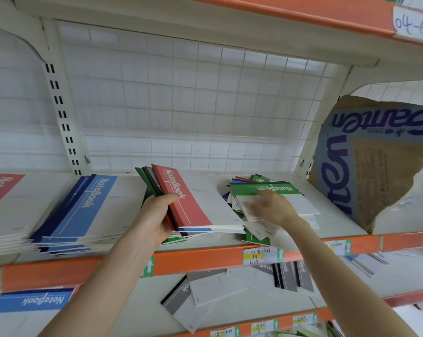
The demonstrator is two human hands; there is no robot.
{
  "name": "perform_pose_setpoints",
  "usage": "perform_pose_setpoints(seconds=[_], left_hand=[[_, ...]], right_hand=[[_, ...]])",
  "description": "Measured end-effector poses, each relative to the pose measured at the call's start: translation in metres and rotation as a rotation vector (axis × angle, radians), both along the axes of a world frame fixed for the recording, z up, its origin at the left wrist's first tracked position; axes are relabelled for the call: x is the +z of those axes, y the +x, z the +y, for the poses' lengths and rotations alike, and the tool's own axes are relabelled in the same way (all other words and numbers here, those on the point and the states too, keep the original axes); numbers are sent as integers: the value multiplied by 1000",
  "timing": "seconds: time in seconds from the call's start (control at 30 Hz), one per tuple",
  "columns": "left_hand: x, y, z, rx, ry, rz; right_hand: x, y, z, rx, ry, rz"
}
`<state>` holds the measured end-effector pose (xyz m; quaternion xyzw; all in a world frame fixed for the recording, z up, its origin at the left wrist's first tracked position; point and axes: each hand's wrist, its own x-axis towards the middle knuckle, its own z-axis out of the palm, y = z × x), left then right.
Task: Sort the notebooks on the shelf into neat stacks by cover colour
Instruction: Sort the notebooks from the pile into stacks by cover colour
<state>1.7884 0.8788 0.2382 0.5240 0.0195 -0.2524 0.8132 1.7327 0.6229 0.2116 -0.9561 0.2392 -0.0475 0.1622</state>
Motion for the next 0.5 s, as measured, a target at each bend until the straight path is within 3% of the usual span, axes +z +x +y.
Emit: perform_pose_setpoints(seconds=[0.3, 0.5], left_hand=[[-3, 4, -1, 17, 3, 4], [-3, 6, -2, 23, 4, 13]], right_hand=[[0, 10, 19, -122, -110, 200], [4, 10, 24, -88, -86, 210]])
